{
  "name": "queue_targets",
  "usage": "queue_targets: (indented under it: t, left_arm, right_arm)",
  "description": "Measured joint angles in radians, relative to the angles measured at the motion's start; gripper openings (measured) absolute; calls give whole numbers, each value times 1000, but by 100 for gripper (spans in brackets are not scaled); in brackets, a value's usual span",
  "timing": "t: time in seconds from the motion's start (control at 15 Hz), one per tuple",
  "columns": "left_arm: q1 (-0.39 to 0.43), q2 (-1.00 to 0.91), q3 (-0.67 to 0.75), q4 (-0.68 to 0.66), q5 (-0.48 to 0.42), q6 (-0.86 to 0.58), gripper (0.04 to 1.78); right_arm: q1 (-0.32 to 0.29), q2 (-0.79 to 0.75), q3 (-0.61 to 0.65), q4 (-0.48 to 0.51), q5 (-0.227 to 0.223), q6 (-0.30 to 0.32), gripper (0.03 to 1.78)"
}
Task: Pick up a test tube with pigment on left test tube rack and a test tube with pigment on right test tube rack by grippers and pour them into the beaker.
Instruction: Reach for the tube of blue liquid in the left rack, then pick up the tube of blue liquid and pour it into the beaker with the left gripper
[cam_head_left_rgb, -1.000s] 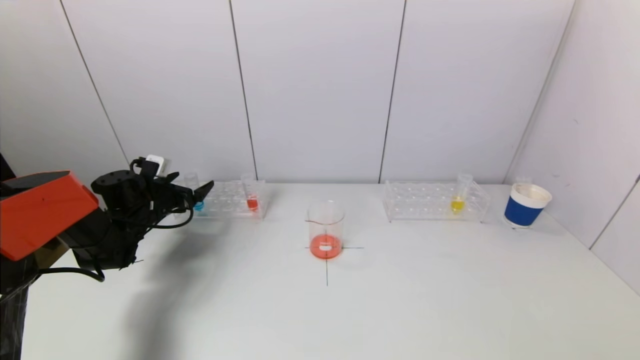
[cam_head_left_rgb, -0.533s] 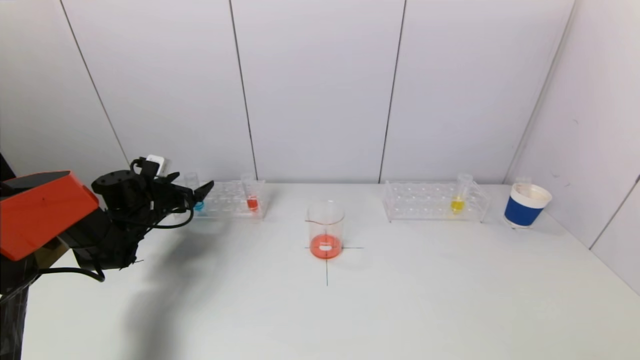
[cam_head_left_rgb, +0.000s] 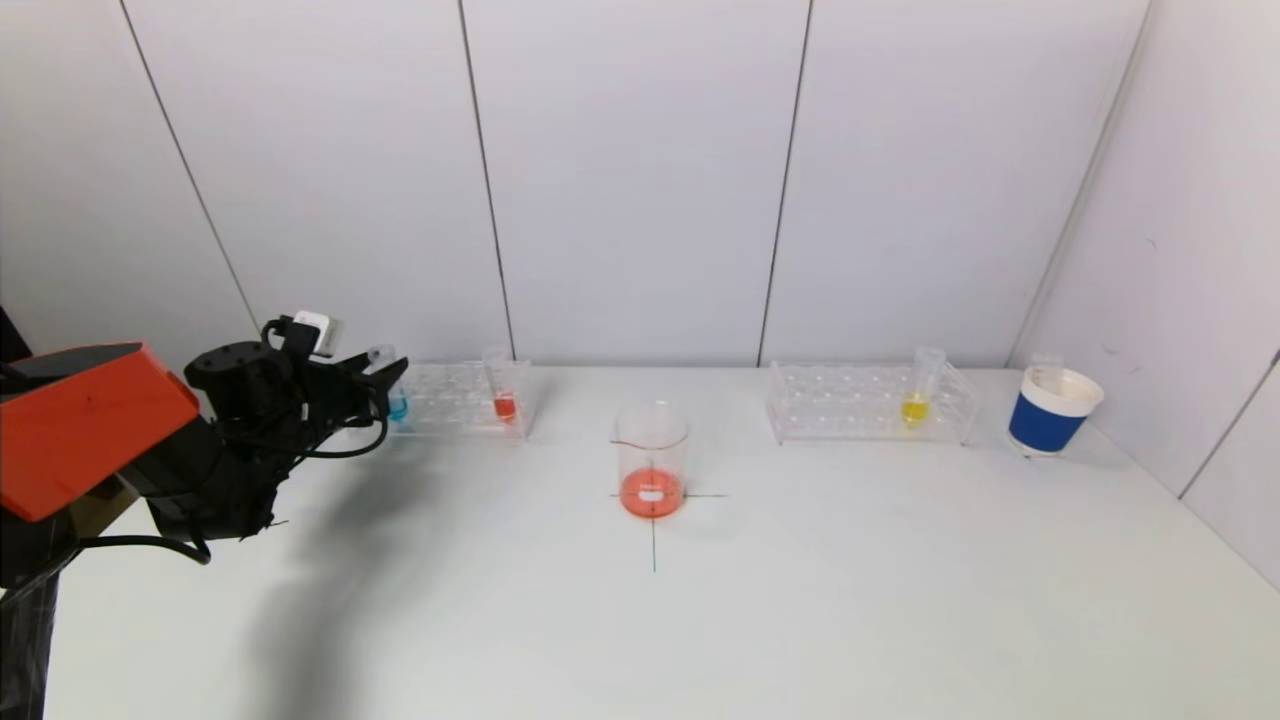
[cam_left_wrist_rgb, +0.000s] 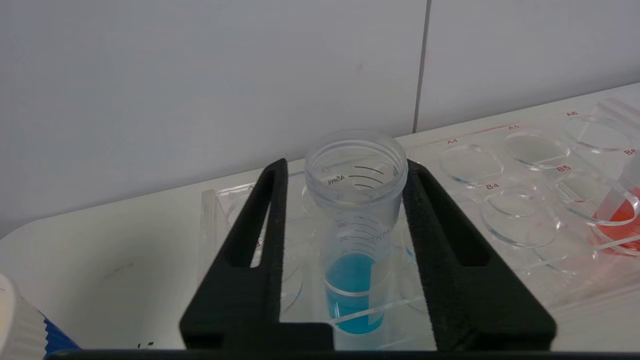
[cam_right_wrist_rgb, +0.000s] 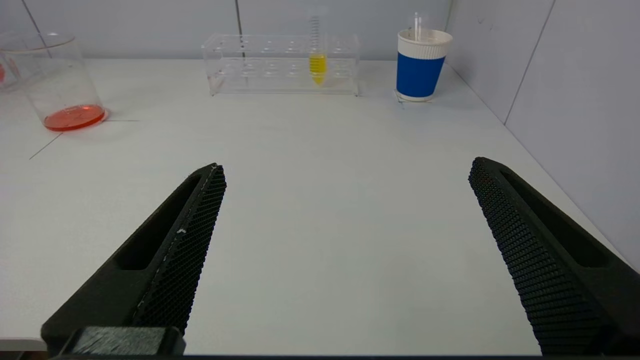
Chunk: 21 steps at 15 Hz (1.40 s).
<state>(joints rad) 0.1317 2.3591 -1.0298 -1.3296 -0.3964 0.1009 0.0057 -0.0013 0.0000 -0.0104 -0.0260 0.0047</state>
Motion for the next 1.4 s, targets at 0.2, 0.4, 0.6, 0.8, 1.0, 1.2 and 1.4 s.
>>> queue_targets:
  t: [0.2, 0.4, 0.6, 0.8, 1.0, 1.2, 1.4]
  left_arm:
    - [-1, 1, 0, 0, -1, -1, 45]
    - [0, 1, 0, 0, 0, 0, 45]
    - [0, 1, 0, 0, 0, 0, 45]
    - [0, 2, 0, -1, 0, -1, 45]
    - [0, 3, 0, -1, 0, -1, 45]
    - [0, 2, 0, -1, 0, -1, 45]
    - [0, -11, -1, 3, 0, -4, 45]
  right_arm:
    - [0, 0, 0, 0, 0, 0, 177]
    - [0, 0, 0, 0, 0, 0, 177]
    - [0, 0, 0, 0, 0, 0, 177]
    - [0, 0, 0, 0, 0, 0, 177]
    - [0, 0, 0, 0, 0, 0, 177]
    - [0, 0, 0, 0, 0, 0, 177]
    - [0, 0, 0, 0, 0, 0, 177]
